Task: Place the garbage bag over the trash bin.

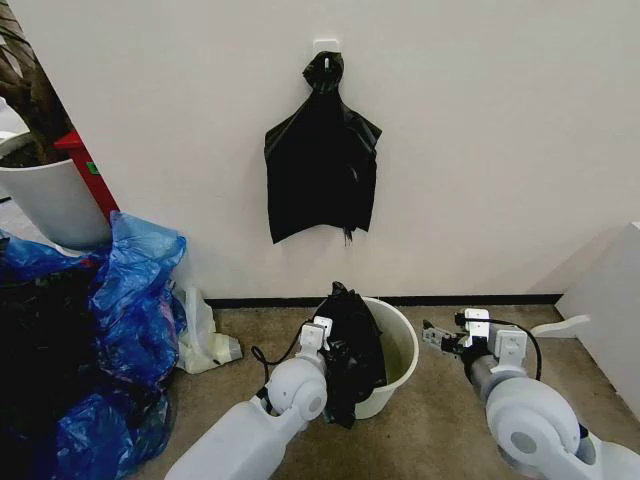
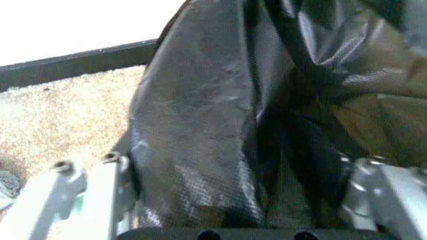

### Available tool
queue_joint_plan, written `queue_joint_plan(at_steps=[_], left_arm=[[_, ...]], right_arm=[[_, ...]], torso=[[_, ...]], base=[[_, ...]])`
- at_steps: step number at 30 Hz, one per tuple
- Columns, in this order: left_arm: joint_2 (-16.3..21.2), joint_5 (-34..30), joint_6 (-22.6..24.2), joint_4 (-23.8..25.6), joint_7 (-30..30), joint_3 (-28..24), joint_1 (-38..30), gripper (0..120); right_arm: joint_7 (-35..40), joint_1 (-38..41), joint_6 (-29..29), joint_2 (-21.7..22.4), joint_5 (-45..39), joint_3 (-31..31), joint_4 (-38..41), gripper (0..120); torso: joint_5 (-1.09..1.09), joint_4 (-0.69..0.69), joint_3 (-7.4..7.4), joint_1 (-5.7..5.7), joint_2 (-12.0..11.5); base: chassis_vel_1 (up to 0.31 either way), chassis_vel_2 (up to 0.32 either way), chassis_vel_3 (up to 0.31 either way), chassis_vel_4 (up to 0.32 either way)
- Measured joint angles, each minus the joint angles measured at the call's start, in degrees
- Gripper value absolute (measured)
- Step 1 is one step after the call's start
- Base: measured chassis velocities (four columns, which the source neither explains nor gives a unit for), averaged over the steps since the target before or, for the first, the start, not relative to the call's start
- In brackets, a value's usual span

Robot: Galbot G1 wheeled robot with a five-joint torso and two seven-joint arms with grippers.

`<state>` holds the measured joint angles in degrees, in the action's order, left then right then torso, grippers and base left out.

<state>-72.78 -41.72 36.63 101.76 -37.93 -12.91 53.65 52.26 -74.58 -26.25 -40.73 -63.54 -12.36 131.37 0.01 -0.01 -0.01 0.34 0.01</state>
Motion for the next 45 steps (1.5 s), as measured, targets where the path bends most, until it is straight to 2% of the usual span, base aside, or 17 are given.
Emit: queue_joint_plan(at_steps=[2,6,8,10,14,17,30,33,36,39,45], left_arm=[[-0.19,-0.09,-0.13,-0.51,-0.18,-0.17,-0.03,54],[-0.4,-0.14,-0.3,-0.93,-0.41,-0.32,0.01,40],[-0.48,-0.16,-0.4,-1.0,-0.52,-0.34,0.09,38],[-0.68,-0.22,-0.89,-1.12,-1.0,-0.36,0.49,26],[-0.91,-0.36,-1.4,-1.0,-2.0,-0.34,1.14,11],[-0.96,-0.53,-1.61,-0.85,-2.67,-0.33,1.4,6],[-0.89,-0.58,-5.0,-0.15,-5.64,0.19,1.76,5],[-0.25,-0.38,-8.0,0.91,-5.82,0.73,2.01,5],[1.19,0.16,-10.67,2.88,-5.81,2.12,2.46,4],[1.51,0.02,-11.22,3.57,-5.55,2.79,2.66,4],[2.52,0.79,-17.9,5.92,-1.0,3.82,3.36,4]], right_arm=[[0.02,0.26,0.01,0.01,-0.18,0.0,0.02,100],[0.02,0.51,0.01,0.06,-0.28,0.01,0.02,100],[0.0,0.51,0.01,0.07,-0.32,0.01,0.02,100],[-0.08,0.5,0.0,0.07,-0.32,0.01,0.02,100],[-0.28,0.54,-0.01,-0.03,-0.28,0.01,-0.06,100],[-0.39,0.66,-0.01,-0.17,-0.17,0.01,-0.43,100],[-2.32,0.53,-0.03,-0.98,0.35,-0.3,0.64,100],[-4.22,0.99,-0.18,-1.06,0.6,0.05,2.05,100],[-6.65,2.74,-0.76,-1.27,0.45,0.78,3.74,100],[-7.38,3.45,-1.01,-1.34,0.34,1.06,3.93,100],[-12.01,4.86,-1.02,-1.21,-0.79,1.37,4.58,100]], torso=[[0.0,0.0,0.0,0.0,0.0],[0.0,0.0,0.0,0.0,0.0],[-0.01,0.0,0.0,0.0,0.0],[-0.01,0.0,0.0,0.0,0.0],[-0.01,0.0,0.0,0.0,0.0],[-0.02,0.0,0.0,0.0,0.0],[-0.02,-0.02,0.01,0.0,0.0],[-0.03,-0.03,0.02,0.0,-0.02],[0.0,0.01,0.02,0.01,-0.02],[0.0,0.02,0.02,0.01,-0.02],[-0.04,-0.02,0.01,0.01,-0.02]], base=[[0.0,0.0,0.0,0.0],[0.0,0.0,0.0,0.0],[0.0,0.0,0.0,0.0],[0.0,0.0,0.0,0.0],[0.0,0.0,0.0,0.0],[0.0,0.0,0.0,0.0],[0.0,0.0,0.0,0.0],[0.0,0.0,0.0,0.0],[0.0,0.0,0.0,0.0],[0.0,0.0,0.0,0.0],[0.0,0.0,0.0,0.0]])
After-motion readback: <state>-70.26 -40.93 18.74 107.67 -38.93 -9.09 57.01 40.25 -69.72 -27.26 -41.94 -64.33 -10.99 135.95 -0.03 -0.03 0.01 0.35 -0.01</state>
